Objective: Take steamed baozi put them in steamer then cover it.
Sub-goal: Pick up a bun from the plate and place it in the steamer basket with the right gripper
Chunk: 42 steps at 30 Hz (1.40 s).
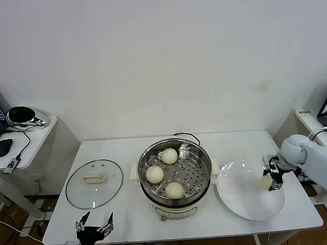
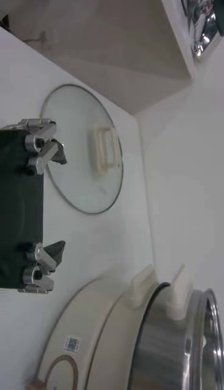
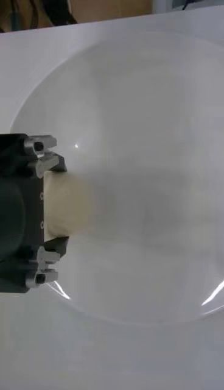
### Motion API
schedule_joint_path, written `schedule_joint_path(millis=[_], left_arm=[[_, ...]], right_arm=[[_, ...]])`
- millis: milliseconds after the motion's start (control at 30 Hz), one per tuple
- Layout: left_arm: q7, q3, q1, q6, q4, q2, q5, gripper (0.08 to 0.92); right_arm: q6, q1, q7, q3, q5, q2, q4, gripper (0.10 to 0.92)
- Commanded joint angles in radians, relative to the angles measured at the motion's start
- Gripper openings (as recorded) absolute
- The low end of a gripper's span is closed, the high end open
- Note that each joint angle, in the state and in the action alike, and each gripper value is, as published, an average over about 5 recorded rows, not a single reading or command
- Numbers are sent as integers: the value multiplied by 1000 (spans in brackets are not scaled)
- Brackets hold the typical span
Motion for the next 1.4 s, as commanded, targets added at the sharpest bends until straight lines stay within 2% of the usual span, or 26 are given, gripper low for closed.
schedule_joint_path(millis=[33,300,733,1033,1400], left_arm=[[0,2,-1,0,-10,0,4,823],[-1,-2,-10,-1,-19,5,2,823],[-11,-25,-15,-19,-32,17,3,823],[-17,-33,-19,-17,-60,9,-3,823],[-21,-31,-16,-15,-66,7,-4,823]], right_arm=[[-36,143,-27,-48,102,-24,81,653],[-80,392,-59,-207,225,53,114,631],[-223,759,-49,-469,592,348,173,628],[-289,748,-26,-527,653,538,116,628],[-329,611,-4,-561,590,643,54,628]])
